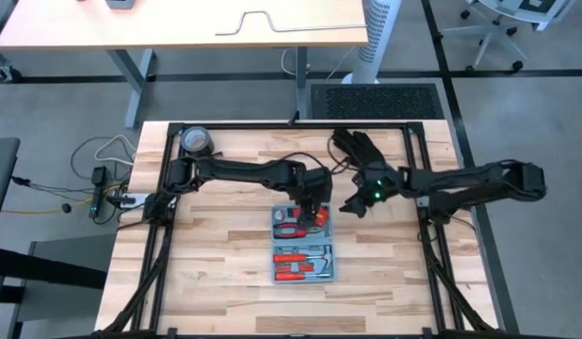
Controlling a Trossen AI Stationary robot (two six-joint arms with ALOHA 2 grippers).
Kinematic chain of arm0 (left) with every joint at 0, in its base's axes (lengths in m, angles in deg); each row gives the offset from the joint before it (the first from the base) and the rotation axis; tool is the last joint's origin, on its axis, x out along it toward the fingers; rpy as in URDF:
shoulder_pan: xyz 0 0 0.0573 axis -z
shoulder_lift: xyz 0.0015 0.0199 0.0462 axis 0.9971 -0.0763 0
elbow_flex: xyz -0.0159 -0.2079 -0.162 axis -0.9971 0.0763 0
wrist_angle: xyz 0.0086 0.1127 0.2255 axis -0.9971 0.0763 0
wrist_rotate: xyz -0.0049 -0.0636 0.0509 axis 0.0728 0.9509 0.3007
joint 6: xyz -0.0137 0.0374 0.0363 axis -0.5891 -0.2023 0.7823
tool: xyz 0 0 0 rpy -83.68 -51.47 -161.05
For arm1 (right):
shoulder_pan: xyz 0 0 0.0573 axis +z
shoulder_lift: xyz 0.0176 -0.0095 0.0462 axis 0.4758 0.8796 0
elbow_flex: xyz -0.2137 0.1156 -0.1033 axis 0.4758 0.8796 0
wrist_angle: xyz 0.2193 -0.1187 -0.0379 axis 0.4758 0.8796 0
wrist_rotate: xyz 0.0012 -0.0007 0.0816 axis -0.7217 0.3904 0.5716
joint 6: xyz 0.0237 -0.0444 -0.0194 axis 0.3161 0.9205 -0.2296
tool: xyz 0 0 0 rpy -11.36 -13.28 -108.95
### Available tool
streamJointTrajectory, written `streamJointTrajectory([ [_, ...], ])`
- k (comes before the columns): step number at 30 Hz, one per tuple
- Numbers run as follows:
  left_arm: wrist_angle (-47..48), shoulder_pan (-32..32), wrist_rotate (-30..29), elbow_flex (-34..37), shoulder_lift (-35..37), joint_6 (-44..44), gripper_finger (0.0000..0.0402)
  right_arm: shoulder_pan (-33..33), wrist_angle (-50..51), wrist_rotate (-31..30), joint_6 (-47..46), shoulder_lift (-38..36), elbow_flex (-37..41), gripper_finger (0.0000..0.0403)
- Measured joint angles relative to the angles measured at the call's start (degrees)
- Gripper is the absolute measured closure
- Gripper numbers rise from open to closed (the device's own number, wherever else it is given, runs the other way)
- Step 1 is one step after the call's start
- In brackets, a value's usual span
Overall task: Prefit tool cases
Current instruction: Put the orange measuring tape into the gray toolbox
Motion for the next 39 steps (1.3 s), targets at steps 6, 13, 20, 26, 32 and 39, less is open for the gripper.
streamJointTrajectory([
  [6, -4.59, 3.46, -0.99, 0.64, -0.03, -4.08, 0.0190, -10.24, -2.01, 3.82, 5.69, 8.85, -2.75, 0.0127],
  [13, -10.19, 6.45, -6.39, 7.93, 2.89, -8.09, 0.0247, -17.48, -12.43, 16.85, 3.80, 17.35, -2.93, 0.0127],
  [20, -22.04, 6.34, -10.44, 20.44, 11.02, -12.58, 0.0271, -15.41, -19.45, 18.99, 1.00, 22.95, -3.07, 0.0127],
  [26, -32.59, 6.34, -13.48, 30.84, 16.25, -16.95, 0.0272, -13.94, -21.66, 18.75, -1.66, 26.79, -5.56, 0.0159],
  [32, -33.86, 6.34, -13.46, 32.39, 16.28, -18.41, 0.0272, -12.17, -21.04, 19.09, -3.40, 26.63, -6.43, 0.0357],
  [39, -35.17, 6.23, -14.81, 32.41, 16.26, -18.21, 0.0272, -9.96, -14.34, 19.74, -4.12, 18.06, -6.49, 0.0397],
])
